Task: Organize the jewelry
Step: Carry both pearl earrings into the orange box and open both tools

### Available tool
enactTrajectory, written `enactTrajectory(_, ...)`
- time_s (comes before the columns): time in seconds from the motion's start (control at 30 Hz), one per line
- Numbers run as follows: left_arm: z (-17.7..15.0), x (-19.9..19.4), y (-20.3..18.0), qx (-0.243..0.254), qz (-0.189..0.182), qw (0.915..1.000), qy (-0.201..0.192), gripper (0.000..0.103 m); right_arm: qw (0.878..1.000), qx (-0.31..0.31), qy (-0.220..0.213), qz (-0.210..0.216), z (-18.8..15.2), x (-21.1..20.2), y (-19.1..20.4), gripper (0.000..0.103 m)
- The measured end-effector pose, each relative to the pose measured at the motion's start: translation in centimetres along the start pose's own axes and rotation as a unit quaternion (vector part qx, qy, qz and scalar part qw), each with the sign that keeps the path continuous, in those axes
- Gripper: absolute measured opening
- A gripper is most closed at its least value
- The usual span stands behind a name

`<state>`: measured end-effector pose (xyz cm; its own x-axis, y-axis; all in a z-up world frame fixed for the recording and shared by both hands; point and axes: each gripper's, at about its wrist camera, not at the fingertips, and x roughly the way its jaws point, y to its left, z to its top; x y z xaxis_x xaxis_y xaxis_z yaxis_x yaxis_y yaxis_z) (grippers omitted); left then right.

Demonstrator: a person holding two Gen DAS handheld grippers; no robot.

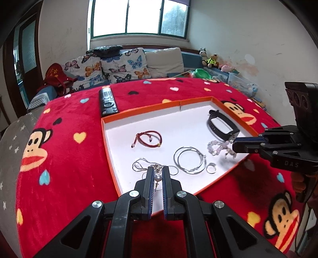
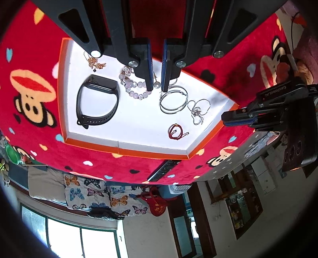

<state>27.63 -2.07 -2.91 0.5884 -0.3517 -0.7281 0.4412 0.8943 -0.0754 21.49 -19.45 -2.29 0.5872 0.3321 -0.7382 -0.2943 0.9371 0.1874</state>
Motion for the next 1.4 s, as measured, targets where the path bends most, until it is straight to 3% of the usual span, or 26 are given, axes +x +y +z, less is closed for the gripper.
enactTrajectory(0.43,-0.8,2.8,0.0,-0.003,0.002,0.9992,0.04,0.007,0.999,0.017,0.037,0.003,-0.4,1.8,-0.6,0.01)
enactTrajectory(0.87,-0.8,3.0,-0.1,-0.011,0.009,0.9985,0.052,0.01,0.999,0.025,0.038,0.003,-0.5,1.7,-0.7,0.01)
enactTrajectory(0.97,-0.8,2.9,0.0,-0.015,0.009,0.9985,0.051,0.019,0.999,0.027,0.037,0.003,-0.5,1.6,-0.7,0.01)
enactTrajectory(1.03,-0.8,2.6,0.0,-0.017,0.015,0.9986,0.047,0.046,0.999,0.028,0.036,0.0,-0.4,1.6,-0.7,0.011)
enactTrajectory(1.1,-0.8,2.0,0.1,-0.02,0.018,0.9991,0.034,0.054,0.999,0.031,0.033,-0.001,-0.4,1.4,-0.8,0.012)
enactTrajectory(1.27,-0.8,0.8,-0.1,-0.026,0.023,0.9991,0.025,0.054,0.999,0.035,0.022,-0.005,-0.2,0.3,-0.8,0.014)
enactTrajectory(1.4,-1.2,-0.7,-0.3,-0.036,0.031,0.9987,0.019,0.054,0.999,0.037,0.014,-0.013,-0.3,-1.0,-0.5,0.035)
